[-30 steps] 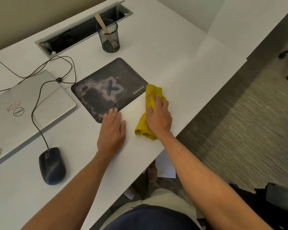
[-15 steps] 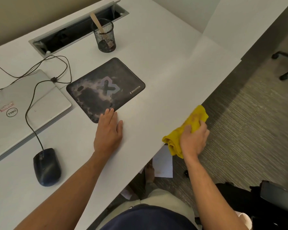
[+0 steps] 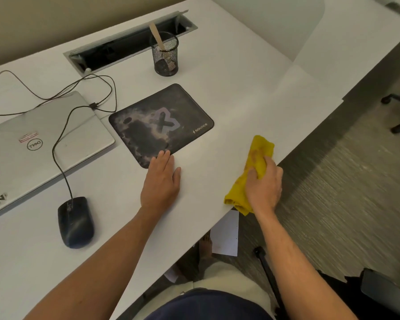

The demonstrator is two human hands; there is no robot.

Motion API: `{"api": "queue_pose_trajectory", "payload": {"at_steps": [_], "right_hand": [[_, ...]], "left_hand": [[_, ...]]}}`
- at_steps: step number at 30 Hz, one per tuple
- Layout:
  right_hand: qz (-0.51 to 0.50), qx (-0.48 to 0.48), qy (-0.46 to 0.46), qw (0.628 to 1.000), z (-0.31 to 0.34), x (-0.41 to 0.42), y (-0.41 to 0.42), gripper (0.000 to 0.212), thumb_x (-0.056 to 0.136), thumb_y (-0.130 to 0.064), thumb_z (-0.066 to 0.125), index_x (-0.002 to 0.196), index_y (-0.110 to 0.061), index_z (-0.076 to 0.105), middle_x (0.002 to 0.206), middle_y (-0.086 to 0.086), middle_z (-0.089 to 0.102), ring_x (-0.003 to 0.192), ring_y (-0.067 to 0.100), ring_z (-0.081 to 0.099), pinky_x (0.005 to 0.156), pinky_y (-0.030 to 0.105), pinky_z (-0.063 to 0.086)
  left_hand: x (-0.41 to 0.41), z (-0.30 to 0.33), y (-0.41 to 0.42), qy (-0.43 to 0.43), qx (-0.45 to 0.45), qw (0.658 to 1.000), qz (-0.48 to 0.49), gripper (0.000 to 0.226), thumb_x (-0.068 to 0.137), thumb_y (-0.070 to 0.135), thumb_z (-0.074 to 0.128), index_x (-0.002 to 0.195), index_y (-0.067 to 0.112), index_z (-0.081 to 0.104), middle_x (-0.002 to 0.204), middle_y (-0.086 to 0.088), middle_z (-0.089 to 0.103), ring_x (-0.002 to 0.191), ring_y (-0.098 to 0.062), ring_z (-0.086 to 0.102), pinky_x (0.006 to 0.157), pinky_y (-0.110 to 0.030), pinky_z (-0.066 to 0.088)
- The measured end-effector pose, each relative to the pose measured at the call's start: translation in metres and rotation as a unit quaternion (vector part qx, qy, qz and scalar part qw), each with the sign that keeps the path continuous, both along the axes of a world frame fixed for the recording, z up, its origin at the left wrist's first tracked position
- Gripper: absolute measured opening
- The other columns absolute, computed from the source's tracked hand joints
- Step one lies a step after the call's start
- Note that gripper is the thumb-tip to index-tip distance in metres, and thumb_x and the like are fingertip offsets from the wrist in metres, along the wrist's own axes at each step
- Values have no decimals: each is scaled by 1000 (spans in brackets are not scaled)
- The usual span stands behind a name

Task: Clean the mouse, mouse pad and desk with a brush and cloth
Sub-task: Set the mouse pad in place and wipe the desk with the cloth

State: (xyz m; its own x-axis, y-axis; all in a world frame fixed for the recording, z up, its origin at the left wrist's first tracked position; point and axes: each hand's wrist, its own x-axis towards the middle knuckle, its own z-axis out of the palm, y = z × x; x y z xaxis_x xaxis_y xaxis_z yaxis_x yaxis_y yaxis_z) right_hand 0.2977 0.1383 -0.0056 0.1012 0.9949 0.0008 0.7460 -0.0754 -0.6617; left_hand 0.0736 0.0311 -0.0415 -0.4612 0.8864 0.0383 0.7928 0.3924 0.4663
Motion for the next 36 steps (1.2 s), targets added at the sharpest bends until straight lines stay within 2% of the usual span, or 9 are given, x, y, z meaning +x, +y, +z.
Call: {"api": "queue_pose_trajectory", "payload": {"at_steps": [4,9,15,20,24,28,31,36], "right_hand": [[118,29,-48,991,7,-34,27,48,96,-36,48,140,-27,36,120,4,45,81,14,44,69,29,37],[212,-4,-117,970,7,-74,75,47,98,-34,43,141,-20,35,127,12,42,94,33,56,70,33,38],[142,-26,-117,983,-4,-45,88,45,97,-35,41,139,-19,35,128,12,44,93,36,57,69,37,38],[93,-27,-112,989,-5,18,81,48,95,-38,44,140,-25,33,128,12,44,96,42,58,78,47,46],[198,11,-101,975,-1,17,93,48,95,-35,50,139,-22,37,125,10,46,93,37,58,72,40,44],[289,46,-70,954,4,-23,119,46,94,-36,51,136,-20,41,124,9,47,92,31,57,70,32,38],[329,72,-64,939,7,-54,140,45,94,-36,53,134,-18,43,121,11,48,88,33,58,67,34,40],[368,83,-84,922,2,-85,169,46,93,-35,54,133,-17,44,122,16,47,90,41,58,71,43,46]], "left_hand": [[1,0,0,-1,-4,1000,3,55,103,41,28,149,10,30,158,-5,25,147,-19,14,116,-28,-1],[3,3,0,-2,-4,1000,12,54,103,41,32,149,11,31,158,-5,27,146,-19,17,114,-26,0],[4,2,0,10,-23,999,42,55,103,43,32,150,15,31,158,-1,27,145,-13,15,111,-23,1],[5,2,2,19,-42,998,40,56,102,45,30,150,15,32,158,0,26,147,-18,17,117,-29,8],[8,6,4,35,-15,998,50,53,101,39,38,145,10,41,153,-4,35,143,-12,20,116,-30,12],[12,14,5,60,2,997,43,52,100,36,34,134,2,54,143,-12,49,138,-28,39,116,-40,25],[14,20,3,98,40,989,100,43,98,27,42,125,-1,61,134,-16,56,133,-33,45,113,-45,31],[11,31,-13,123,56,949,285,36,93,14,58,127,2,58,139,-17,51,137,-34,38,116,-46,24]]}}
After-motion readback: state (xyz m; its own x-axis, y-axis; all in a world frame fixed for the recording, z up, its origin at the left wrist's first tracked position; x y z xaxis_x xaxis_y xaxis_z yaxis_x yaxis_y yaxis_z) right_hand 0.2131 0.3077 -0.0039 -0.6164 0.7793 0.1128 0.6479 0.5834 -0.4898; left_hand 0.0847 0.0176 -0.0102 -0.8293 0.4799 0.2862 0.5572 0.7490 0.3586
